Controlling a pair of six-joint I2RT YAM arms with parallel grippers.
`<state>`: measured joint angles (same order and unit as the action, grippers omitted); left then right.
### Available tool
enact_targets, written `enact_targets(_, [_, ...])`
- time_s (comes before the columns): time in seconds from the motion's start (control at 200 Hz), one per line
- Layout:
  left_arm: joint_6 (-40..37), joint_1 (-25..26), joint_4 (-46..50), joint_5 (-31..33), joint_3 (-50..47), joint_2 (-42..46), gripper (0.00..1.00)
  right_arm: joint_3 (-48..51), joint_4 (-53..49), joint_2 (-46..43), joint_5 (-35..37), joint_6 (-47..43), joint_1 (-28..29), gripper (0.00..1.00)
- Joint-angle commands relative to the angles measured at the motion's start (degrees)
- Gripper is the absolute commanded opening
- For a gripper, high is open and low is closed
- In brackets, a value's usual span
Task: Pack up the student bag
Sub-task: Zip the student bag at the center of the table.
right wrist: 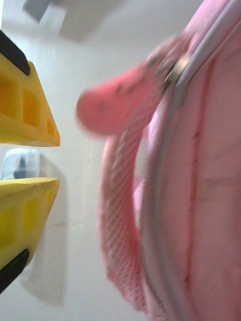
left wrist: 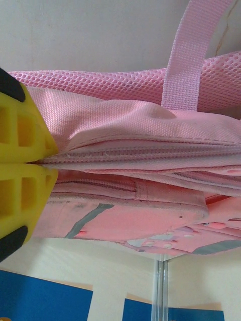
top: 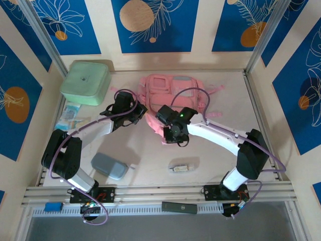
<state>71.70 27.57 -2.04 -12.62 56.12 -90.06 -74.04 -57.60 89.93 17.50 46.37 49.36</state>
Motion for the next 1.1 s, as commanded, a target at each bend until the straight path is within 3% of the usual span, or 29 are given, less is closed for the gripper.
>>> enact_targets(0.0, [0.2,0.3,-4.2,1.9,0.5,3.2,0.0,0.4,3.4,-5.3,-7.1,-0.7,-4.1,0.33])
enact_targets(0.14, [0.2,0.4,-4.1,2.2,0.1,3.5,0.0,0.9,8.1,-8.5,-12.4,6.4,-11.7,0.38])
enact_targets(0.245, [0.2,0.4,-4.4,2.2,0.0,3.4,0.0,3.6,15.9,-10.6,-13.5,9.5,-13.8,0.4])
enact_targets(0.31, [0.2,0.4,-4.5,2.2,0.2,3.1,0.0,3.5,19.6,-10.2,-14.3,9.0,-13.9,0.39])
enact_targets(0.53, [0.7,0.6,-5.0,2.2,0.3,2.8,0.0,2.7,18.5,-5.9,-16.6,12.4,-13.7,0.29])
enact_targets(0.61, [0.8,0.7,-5.0,2.2,0.3,2.8,0.0,3.3,16.1,-6.4,-14.2,14.2,-12.2,0.3])
enact_targets(0.72, [0.7,0.6,-5.0,2.3,0.3,2.7,0.0,7.1,19.4,-7.4,-16.8,16.5,-12.1,0.35])
enact_targets(1.095, [1.2,0.7,-5.6,1.8,0.4,2.1,0.0,7.0,25.0,-4.5,-20.8,18.9,-12.2,0.31])
